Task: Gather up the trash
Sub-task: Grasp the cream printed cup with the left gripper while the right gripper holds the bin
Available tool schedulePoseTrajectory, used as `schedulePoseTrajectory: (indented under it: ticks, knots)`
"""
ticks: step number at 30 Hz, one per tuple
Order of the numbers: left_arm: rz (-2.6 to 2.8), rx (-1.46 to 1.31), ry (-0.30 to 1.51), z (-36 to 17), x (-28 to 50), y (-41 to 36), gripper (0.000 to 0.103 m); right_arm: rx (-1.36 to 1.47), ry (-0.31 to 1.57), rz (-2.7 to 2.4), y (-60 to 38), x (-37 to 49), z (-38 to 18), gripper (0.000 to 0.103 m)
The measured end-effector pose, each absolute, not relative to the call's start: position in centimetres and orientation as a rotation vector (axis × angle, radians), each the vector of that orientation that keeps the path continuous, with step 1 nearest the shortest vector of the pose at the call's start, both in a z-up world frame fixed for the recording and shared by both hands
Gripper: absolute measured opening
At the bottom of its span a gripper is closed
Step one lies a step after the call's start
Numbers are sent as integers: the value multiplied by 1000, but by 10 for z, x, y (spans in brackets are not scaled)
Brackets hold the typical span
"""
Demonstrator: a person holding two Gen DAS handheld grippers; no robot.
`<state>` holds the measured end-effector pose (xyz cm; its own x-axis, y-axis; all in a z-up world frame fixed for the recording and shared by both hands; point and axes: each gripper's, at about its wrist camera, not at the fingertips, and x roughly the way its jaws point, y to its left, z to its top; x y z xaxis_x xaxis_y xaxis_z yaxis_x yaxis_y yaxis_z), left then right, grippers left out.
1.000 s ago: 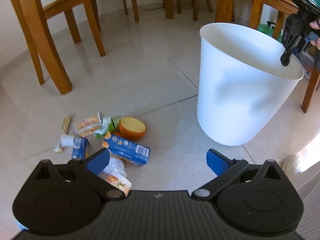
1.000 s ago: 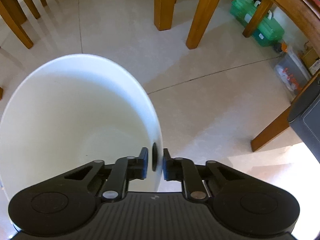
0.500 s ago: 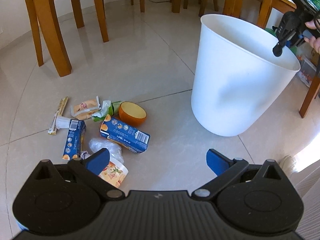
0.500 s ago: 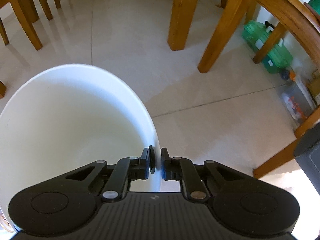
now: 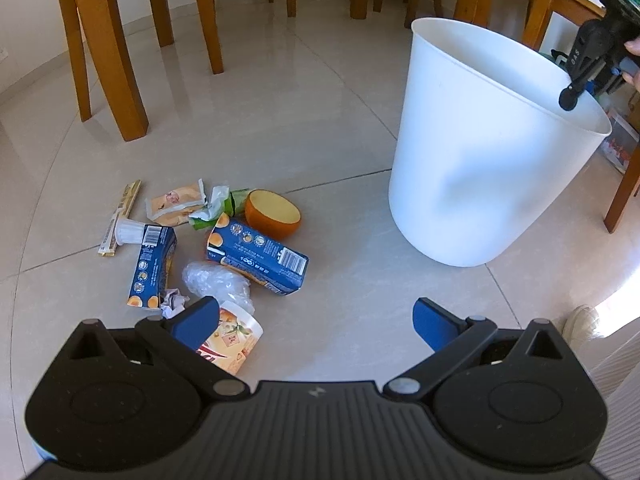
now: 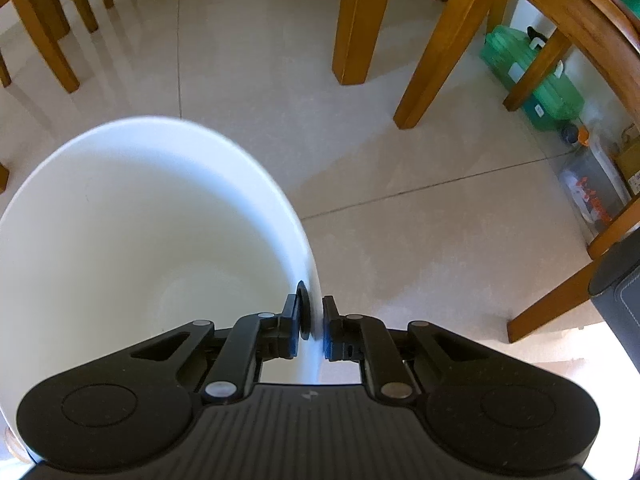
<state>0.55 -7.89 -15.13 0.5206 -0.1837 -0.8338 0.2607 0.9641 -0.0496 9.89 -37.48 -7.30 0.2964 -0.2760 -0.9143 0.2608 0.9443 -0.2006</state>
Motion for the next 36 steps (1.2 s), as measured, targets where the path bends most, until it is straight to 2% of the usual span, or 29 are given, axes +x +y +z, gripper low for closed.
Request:
schedulePoseTrajectory:
  ticks: [5,13,21,27,31,36]
  knots:
    - [-268,117,995,-160,2,-76,102,120,1252,-356,-381,98,-71,10]
    - [-217,186,1066,-201,-7,-44,102,21,1254,-325,-367,95,-73,12]
    - [-332,428,1152,-246,23,-8,102,-21,1254,-319,-364,95,-74,13]
    - [-360,439,1237,-278,54,3,94,-19,1254,-316,-365,95,-72,13]
    - [-445,474,1305,-291,64,-3,94,-29,1251,-310,-366,95,-72,14]
    - [-583,433,1406,-293,60,-12,88,-28,1251,-310,-366,96,-73,14]
